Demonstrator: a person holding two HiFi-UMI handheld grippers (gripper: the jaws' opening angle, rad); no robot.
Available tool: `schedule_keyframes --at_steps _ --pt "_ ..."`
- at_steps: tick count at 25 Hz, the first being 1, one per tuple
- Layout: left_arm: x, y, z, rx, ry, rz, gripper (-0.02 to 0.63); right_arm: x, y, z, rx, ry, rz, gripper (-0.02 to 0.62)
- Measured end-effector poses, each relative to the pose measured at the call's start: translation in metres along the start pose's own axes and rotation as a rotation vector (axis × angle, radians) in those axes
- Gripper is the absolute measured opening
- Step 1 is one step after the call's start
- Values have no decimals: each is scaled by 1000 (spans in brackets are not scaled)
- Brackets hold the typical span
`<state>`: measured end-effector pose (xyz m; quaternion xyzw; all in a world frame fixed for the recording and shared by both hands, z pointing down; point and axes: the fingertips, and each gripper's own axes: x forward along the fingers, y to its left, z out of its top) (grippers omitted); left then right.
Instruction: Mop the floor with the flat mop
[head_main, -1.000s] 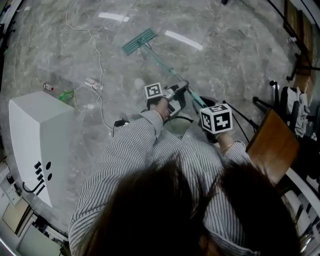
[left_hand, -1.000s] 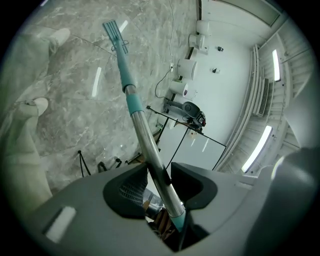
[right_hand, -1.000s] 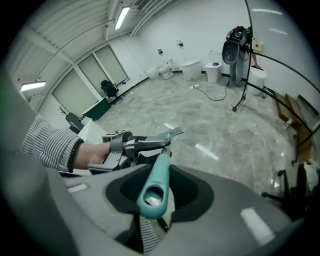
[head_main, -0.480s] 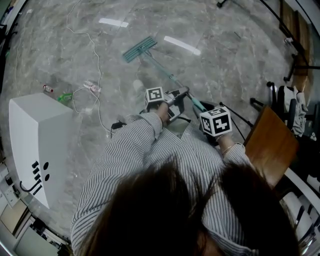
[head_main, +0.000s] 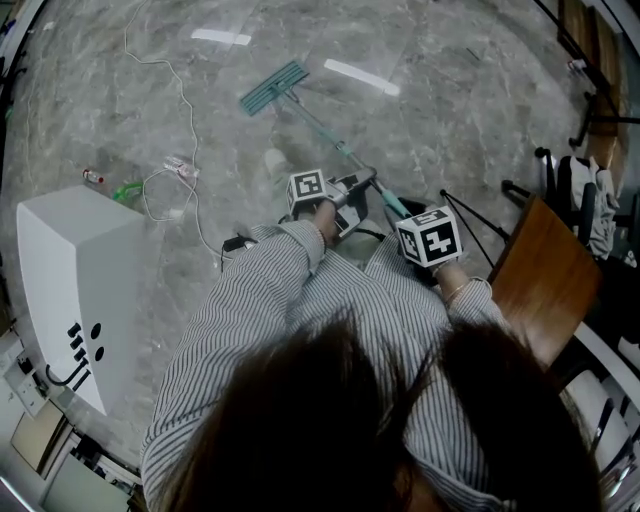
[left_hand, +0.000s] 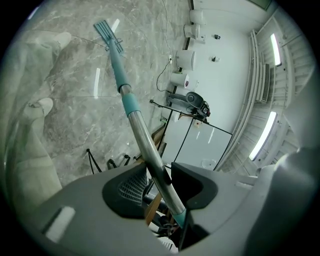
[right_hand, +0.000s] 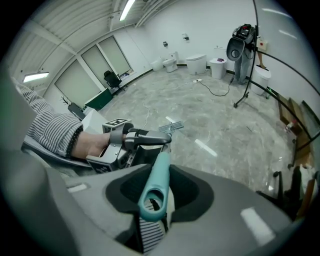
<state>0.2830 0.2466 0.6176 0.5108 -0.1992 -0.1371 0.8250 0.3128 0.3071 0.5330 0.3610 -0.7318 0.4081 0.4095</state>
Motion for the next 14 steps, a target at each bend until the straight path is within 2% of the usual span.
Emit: schedule_keyframes --at_steps 14 --pt "-3 5 1 -7 -40 -14 143 2 2 -4 13 -18 1 112"
